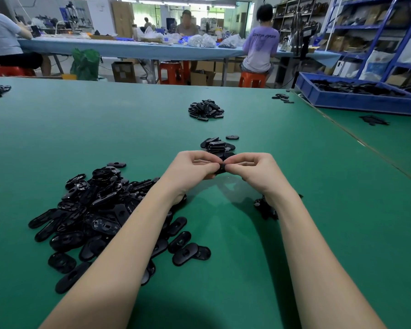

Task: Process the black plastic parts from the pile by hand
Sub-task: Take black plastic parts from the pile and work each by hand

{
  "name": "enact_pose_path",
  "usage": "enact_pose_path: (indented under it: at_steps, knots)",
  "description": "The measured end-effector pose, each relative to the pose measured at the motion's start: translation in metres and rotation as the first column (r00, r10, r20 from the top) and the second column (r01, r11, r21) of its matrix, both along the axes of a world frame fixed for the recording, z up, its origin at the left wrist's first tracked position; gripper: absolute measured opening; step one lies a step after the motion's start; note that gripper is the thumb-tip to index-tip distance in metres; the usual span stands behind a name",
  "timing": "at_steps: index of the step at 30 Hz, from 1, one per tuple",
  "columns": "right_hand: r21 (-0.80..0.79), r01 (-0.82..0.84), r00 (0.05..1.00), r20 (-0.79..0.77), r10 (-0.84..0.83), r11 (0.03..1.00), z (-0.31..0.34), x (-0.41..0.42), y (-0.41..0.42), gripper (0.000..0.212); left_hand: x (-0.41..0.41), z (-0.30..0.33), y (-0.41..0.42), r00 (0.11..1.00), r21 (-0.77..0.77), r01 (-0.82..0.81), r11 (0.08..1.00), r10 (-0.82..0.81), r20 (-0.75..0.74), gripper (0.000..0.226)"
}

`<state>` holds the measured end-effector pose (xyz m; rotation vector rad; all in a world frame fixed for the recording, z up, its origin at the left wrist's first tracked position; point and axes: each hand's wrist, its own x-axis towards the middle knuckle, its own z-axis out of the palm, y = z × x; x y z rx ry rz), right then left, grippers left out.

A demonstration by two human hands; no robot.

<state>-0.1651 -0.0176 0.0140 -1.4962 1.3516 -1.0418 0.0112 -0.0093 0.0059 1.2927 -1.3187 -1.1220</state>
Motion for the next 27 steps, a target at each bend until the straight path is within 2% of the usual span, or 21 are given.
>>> enact_pose_path:
  at_steps: [9, 13, 17, 23, 27]
  knots:
    - [0.000, 0.007, 0.999, -0.038, -0.007, 1.000, 0.0016, 0.0004, -0.0014, 0.006, -0.0013, 0.0023, 0.0027, 0.994, 0.042, 0.014, 0.999, -0.010, -0.105, 0.006]
    - [-0.006, 0.044, 0.997, -0.055, -0.044, 0.999, 0.0028, 0.0013, -0.0024, 0.012, -0.0022, 0.0019, 0.0016, 0.993, 0.037, 0.004, 0.999, 0.000, -0.118, 0.007]
    - [0.022, 0.033, 0.999, -0.026, -0.032, 0.999, 0.0036, 0.0016, -0.0023, 0.020, -0.0006, 0.0028, 0.0015, 0.991, 0.050, 0.010, 0.999, -0.003, -0.132, 0.007]
    - [0.125, 0.006, 0.998, 0.059, -0.014, 0.992, -0.0024, -0.0019, 0.0024, 0.020, 0.0023, 0.0045, 0.0028, 0.973, 0.083, 0.077, 0.994, -0.056, -0.225, 0.007]
    - [0.124, -0.025, 0.998, 0.059, 0.018, 0.992, -0.0047, -0.0008, 0.0012, 0.016, 0.0027, 0.0034, 0.0051, 0.959, 0.097, 0.136, 0.986, -0.106, -0.264, 0.014]
